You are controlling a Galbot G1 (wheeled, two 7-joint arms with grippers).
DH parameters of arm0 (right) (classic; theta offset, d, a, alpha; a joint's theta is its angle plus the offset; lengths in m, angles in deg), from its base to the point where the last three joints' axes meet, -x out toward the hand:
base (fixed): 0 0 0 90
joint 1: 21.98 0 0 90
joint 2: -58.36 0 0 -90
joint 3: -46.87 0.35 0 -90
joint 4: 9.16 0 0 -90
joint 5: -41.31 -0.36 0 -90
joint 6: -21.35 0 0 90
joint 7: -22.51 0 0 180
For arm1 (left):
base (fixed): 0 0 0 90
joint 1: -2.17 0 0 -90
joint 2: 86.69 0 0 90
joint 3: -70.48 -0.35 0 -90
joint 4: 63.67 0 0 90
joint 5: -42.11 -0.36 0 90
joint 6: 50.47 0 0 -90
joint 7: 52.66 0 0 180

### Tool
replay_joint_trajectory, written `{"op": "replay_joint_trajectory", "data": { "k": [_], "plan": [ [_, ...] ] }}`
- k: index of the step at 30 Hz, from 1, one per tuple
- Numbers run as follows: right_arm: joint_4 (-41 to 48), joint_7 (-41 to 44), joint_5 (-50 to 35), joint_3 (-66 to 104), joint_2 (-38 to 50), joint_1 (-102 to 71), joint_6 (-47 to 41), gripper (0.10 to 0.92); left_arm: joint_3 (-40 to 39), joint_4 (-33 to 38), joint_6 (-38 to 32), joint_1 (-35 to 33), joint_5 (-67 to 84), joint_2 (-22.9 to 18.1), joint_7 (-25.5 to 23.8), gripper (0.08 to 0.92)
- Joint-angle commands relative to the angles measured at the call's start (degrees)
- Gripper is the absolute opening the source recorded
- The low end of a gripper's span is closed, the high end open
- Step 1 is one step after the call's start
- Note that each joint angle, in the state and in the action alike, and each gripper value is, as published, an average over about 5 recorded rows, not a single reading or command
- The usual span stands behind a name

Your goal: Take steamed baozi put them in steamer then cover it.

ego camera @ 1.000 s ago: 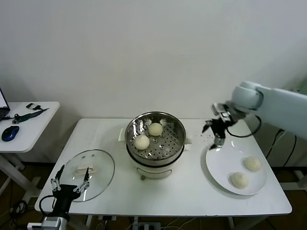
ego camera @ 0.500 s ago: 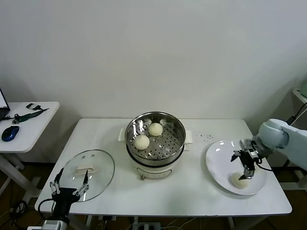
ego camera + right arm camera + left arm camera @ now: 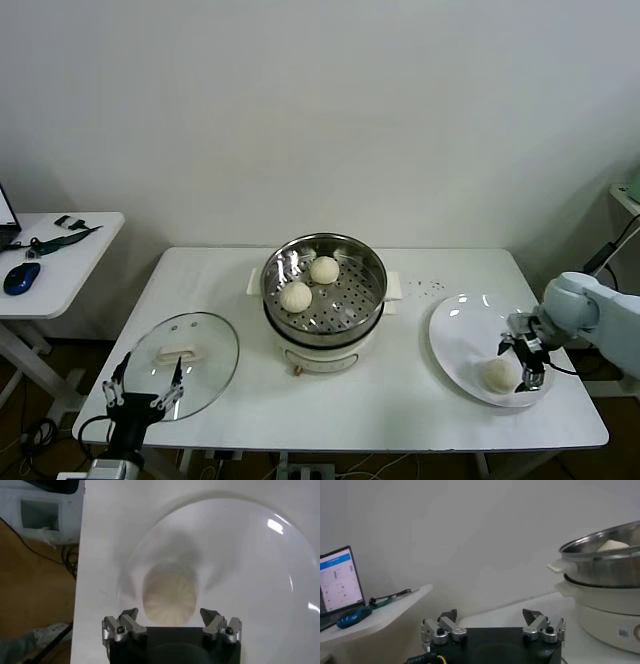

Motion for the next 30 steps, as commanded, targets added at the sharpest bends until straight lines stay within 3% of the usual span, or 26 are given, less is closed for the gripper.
{"op": "replay_joint_trajectory", "data": {
  "k": [1, 11, 21, 25, 30],
  "plan": [
    [2.5, 0.0, 1.8, 1.7, -3.0, -2.5, 0.4, 0.823, 0.1, -0.3, 0.0, 0.1, -0.1, -0.1, 0.0, 0.823],
    [2.8, 0.9, 1.7, 0.7, -3.6, -1.6, 0.8, 0.813, 0.1, -0.6, 0.4, 1.0, 0.0, 0.0, 0.0, 0.823],
    [3.5, 1.7, 2.1, -0.7, -3.6, 1.0, 3.1, 0.714, 0.2, -0.7, 0.4, 1.1, 0.0, 0.1, 0.0, 0.823],
    [3.6, 2.2, 3.1, -0.6, -3.6, 3.1, 7.7, 0.698, 0.3, -0.5, 0.4, 0.9, 0.1, 0.1, 0.0, 0.823],
    [3.1, 4.9, 9.5, -0.9, -4.8, 10.6, 20.5, 0.696, 0.3, -0.4, 0.4, 0.7, 0.1, 0.2, 0.0, 0.823]
  ]
}}
